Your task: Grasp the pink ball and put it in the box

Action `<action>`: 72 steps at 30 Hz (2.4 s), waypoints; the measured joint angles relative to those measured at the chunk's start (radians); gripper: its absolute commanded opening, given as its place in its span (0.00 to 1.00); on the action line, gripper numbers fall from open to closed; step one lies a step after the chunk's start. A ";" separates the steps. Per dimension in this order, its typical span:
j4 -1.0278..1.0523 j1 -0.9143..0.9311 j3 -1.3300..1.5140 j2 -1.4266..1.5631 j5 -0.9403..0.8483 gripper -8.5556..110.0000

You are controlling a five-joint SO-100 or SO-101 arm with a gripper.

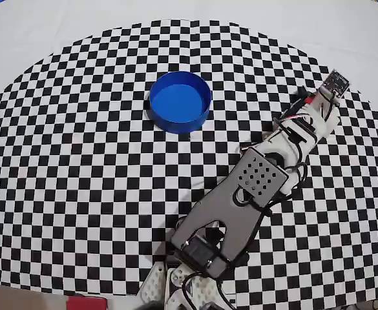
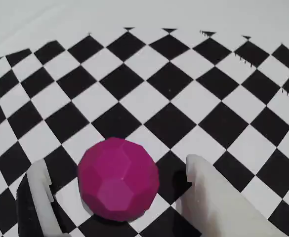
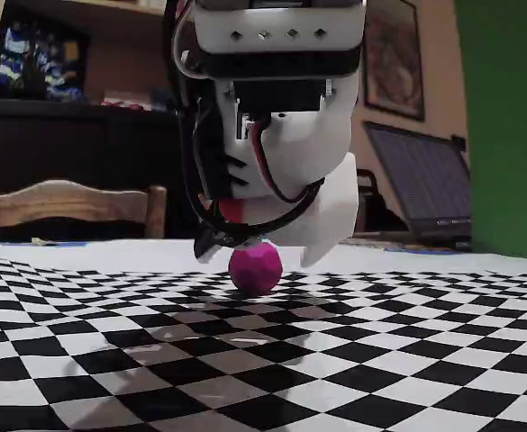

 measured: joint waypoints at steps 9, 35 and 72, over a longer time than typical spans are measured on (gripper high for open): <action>0.000 0.000 -0.003 0.000 0.000 0.35; 0.000 0.000 -0.008 -0.009 0.000 0.35; -0.002 0.000 0.011 0.005 0.000 0.07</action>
